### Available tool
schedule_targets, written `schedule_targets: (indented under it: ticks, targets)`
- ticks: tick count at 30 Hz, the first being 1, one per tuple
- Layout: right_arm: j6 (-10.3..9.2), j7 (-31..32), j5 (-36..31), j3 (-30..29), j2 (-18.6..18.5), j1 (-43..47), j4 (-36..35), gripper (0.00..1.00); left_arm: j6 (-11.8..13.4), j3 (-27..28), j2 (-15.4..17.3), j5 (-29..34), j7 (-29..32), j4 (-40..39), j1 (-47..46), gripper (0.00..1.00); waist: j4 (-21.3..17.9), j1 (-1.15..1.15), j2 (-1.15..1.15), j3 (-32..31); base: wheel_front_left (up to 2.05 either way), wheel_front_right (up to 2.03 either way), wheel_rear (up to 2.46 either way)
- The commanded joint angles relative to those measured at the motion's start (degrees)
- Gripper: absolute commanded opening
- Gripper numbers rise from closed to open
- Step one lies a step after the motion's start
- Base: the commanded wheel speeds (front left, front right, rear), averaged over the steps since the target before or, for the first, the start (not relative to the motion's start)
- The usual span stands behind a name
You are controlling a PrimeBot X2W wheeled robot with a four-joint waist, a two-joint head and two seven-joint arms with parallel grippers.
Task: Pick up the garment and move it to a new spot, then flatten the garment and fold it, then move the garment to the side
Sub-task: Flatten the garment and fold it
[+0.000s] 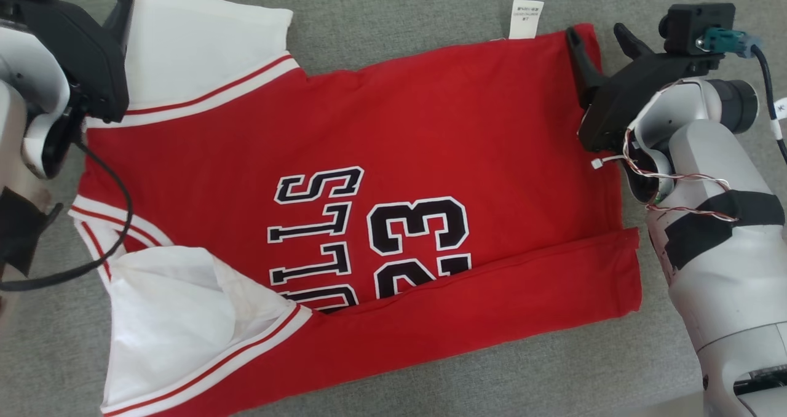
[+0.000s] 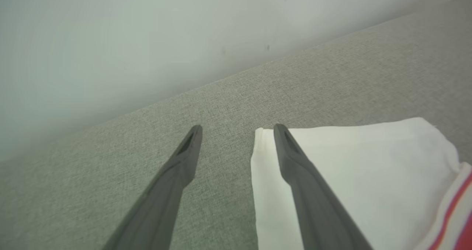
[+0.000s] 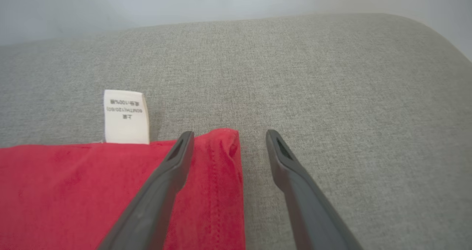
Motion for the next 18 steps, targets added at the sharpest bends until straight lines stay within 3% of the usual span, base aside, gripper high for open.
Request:
schedule_targets:
  ticks: [1,18]
  targets:
    - [-0.14,-0.1,0.6,0.6,0.4,-0.8,0.8,1.00,0.1,-0.6,0.6,-0.6,0.2,1.1,-1.2,1.00,-0.8,-0.01,-0.02,0.7,0.00,0.00,0.00]
    - [-0.14,-0.7,3.4,6.1,1.3,-5.9,6.5,1.00,0.1,-8.8,-0.1,-7.1,1.1,7.5,-5.1,1.00,-2.0,-0.01,-0.02,1.5,0.00,0.00,0.00]
